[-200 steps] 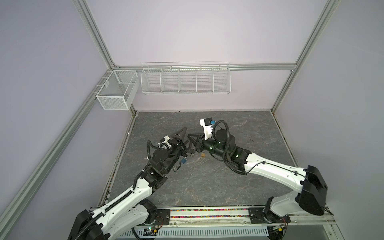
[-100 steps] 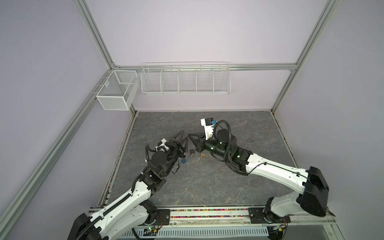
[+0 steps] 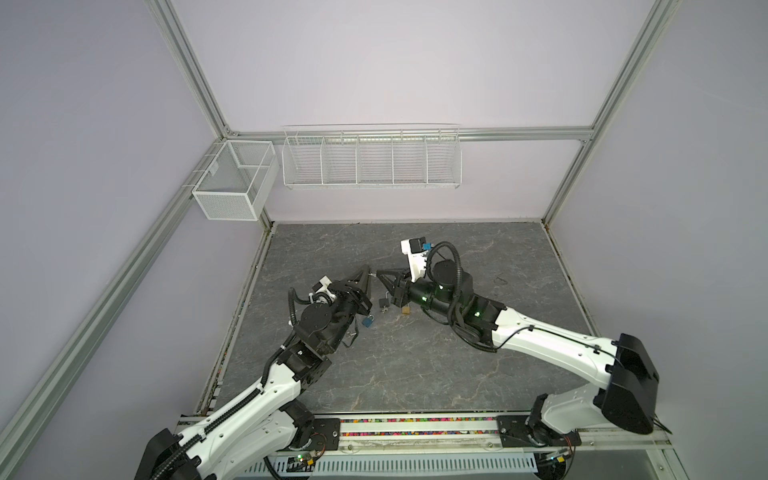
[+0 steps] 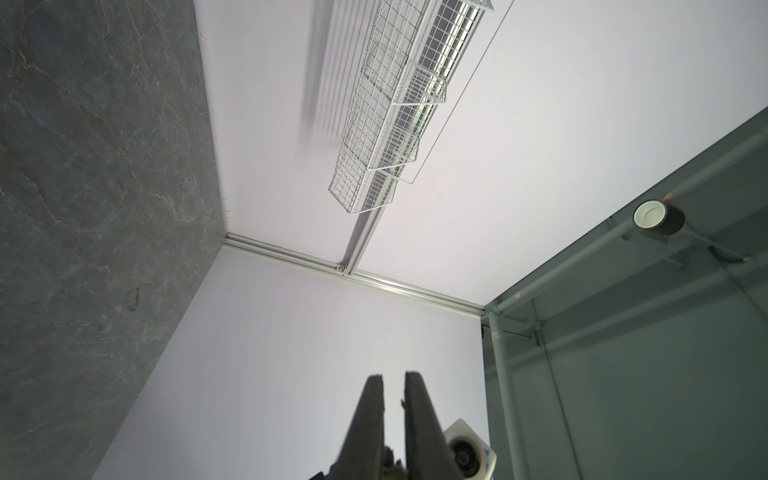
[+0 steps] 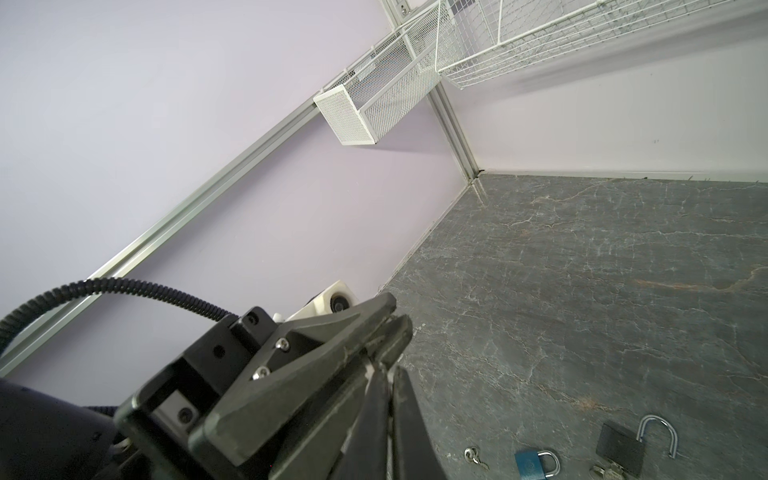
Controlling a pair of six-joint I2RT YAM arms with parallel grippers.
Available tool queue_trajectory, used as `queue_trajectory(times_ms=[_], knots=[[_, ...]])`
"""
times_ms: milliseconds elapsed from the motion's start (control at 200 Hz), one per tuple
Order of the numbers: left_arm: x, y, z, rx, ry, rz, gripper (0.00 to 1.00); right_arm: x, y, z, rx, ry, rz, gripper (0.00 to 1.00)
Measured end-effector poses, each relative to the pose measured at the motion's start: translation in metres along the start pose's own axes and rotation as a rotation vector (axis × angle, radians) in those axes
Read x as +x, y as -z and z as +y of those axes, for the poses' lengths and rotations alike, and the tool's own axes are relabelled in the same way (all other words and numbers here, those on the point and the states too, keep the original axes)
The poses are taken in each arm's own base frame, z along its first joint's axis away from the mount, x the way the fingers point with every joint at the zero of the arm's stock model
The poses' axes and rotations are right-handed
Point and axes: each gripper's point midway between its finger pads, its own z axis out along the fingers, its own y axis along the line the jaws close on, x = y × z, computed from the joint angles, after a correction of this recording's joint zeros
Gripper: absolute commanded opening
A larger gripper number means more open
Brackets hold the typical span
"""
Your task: Unlock with the key
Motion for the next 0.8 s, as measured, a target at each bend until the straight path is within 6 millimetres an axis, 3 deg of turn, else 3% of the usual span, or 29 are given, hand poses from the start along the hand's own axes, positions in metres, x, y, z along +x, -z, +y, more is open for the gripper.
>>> queue_trajectory(times_ms=[240,365,595,800], knots=[[-0.001,0.001,0.006,-0.021,-0.015,-0.003,0.00,-0.004,0.002,0.002,0.002,0.020,-0.015,0.07],[-0.002,0.001,0.007,-0.026,-0.033,-0.004,0.00,-0.003,0.003,0.003,0.006,0.035,-0.011,0.09],[-0.001,0.000,0.005,-0.031,-0.178,-0.008,0.00,0.000,0.018,0.005,0.015,0.050,0.034,0.45],[0.023,-0.009,-0.022,0.042,-0.489,0.082,0.00,-0.024,0.054,0.005,-0.052,-0.025,0.070,0.68]])
